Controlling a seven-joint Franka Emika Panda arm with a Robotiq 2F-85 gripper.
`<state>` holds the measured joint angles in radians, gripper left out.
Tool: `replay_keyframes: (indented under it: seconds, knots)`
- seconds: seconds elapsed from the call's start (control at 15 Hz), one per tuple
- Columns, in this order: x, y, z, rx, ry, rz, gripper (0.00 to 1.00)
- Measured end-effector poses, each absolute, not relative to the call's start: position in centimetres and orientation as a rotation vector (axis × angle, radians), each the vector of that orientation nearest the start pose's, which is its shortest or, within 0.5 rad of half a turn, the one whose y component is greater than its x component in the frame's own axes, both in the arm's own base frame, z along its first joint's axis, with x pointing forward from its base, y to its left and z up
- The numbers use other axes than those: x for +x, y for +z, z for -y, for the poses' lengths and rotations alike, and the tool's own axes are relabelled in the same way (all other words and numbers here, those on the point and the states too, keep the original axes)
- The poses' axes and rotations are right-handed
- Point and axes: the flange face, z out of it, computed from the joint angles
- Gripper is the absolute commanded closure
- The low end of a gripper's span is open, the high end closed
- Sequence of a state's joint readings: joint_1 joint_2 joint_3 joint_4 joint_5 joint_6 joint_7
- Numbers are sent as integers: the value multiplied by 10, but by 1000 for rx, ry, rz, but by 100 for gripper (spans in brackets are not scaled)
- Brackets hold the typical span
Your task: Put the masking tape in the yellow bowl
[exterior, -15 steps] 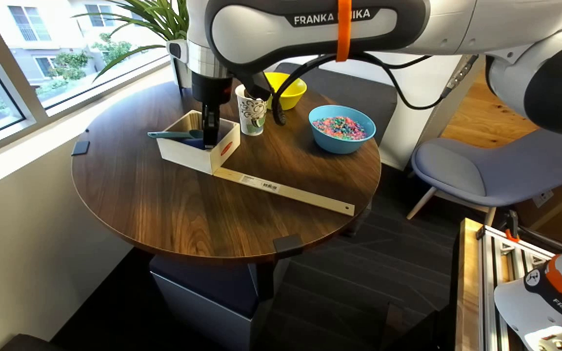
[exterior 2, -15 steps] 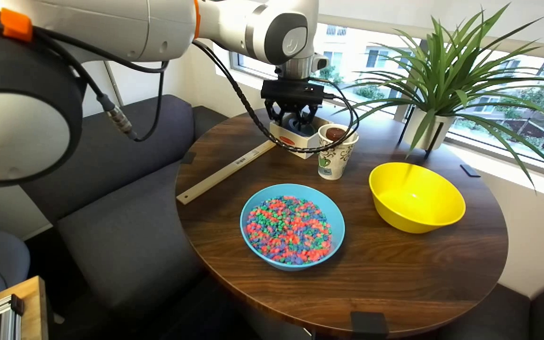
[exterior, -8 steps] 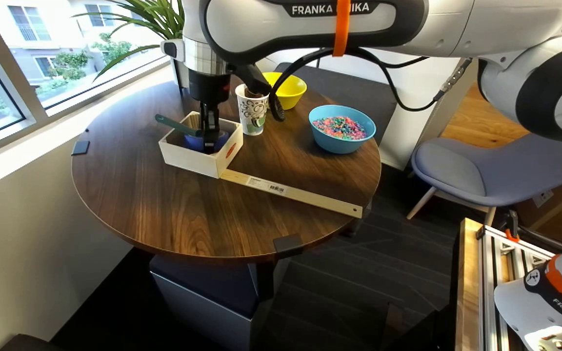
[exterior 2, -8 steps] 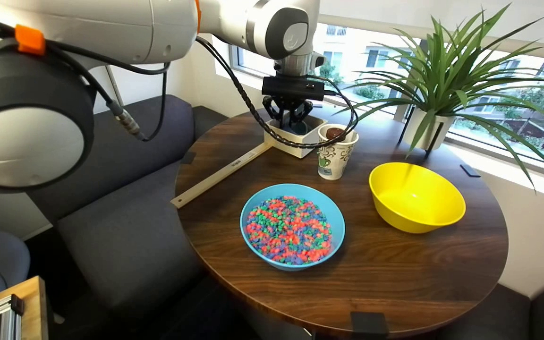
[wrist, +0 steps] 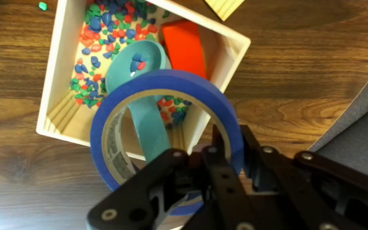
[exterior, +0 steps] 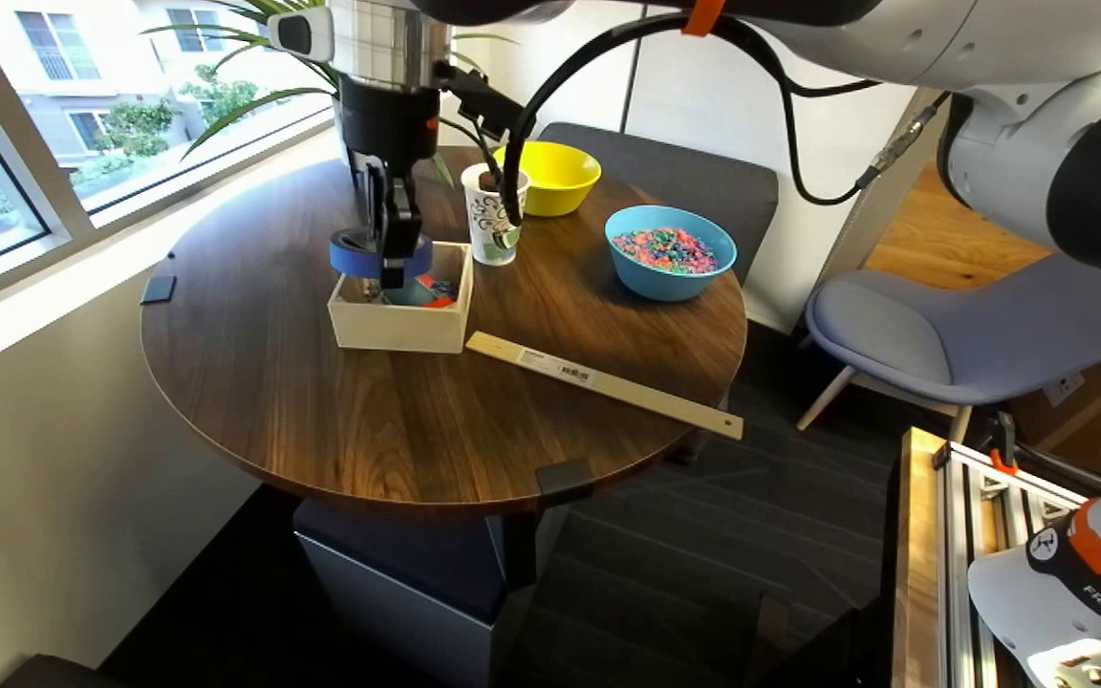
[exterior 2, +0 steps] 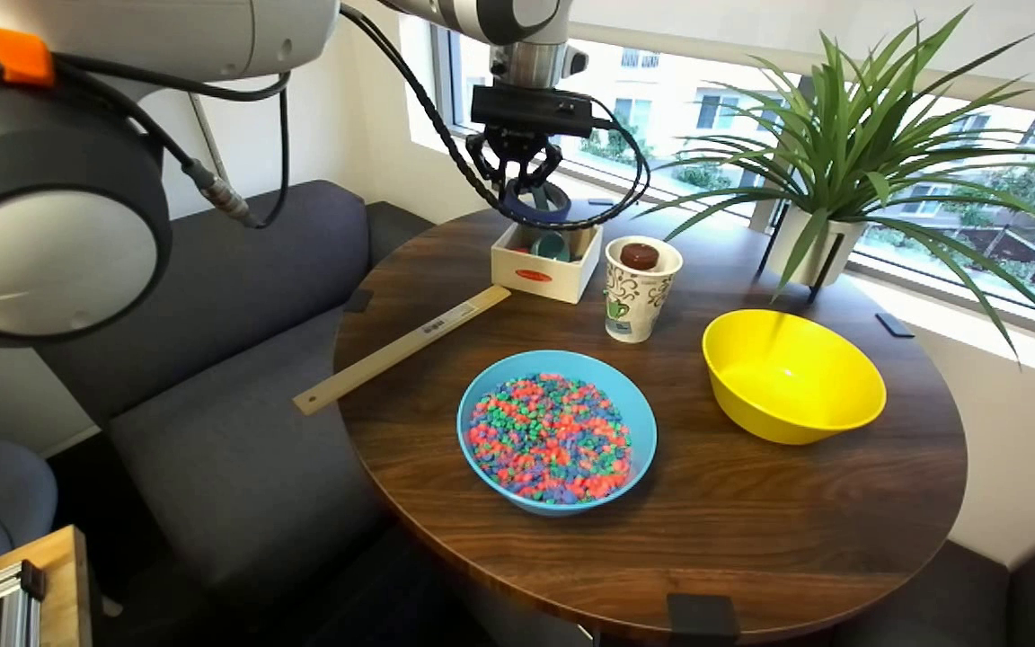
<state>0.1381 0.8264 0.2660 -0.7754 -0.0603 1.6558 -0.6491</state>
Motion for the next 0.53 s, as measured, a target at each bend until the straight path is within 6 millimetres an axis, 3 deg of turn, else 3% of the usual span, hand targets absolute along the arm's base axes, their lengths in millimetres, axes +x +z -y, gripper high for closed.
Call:
replay_keyframes:
  seconds: [0.33,0.53]
  knots:
    - [736,494,-210,-2689,-210,1425,96]
    - [732,538,-208,-2739,-345,1457,96]
